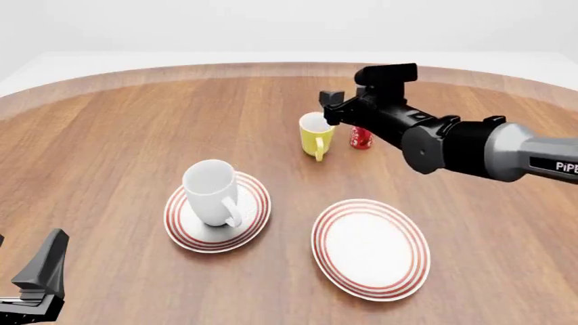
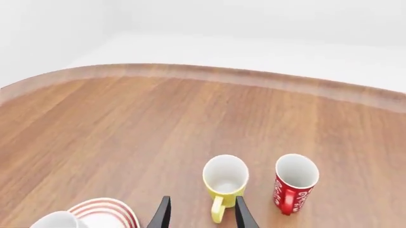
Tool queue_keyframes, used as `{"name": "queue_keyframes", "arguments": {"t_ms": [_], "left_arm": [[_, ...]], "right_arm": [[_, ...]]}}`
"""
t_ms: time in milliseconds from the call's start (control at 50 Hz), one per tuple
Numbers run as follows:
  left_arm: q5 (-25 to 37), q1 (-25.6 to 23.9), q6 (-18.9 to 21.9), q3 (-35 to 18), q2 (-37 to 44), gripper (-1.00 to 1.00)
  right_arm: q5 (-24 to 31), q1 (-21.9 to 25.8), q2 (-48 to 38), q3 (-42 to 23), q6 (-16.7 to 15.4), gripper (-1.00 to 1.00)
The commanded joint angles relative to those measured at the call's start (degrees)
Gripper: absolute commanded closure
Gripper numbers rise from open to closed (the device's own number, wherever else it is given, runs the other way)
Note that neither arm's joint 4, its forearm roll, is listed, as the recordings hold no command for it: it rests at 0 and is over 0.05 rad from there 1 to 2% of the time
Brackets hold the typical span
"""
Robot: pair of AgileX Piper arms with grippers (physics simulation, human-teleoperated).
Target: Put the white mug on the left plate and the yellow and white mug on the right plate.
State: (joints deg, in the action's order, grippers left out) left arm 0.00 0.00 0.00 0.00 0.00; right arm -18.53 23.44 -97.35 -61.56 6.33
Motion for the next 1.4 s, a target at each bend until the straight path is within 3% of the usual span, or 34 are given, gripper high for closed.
{"name": "queue_keyframes", "arguments": {"t_ms": [20, 560, 1400], "left_arm": [[0.00, 0.00, 0.00, 0.00, 0.00, -1.00], [0.00, 0.00, 0.00, 0.00, 0.00, -1.00], [0.00, 0.00, 0.00, 0.00, 0.00, -1.00]], "right_arm": [[3.29, 0.16, -2.81, -3.26, 1.19, -1.00], [7.21, -0.90, -8.07, -8.61, 5.12, -1.00], [9.13, -1.23, -14.15, -12.76, 7.55, -1.00]]}}
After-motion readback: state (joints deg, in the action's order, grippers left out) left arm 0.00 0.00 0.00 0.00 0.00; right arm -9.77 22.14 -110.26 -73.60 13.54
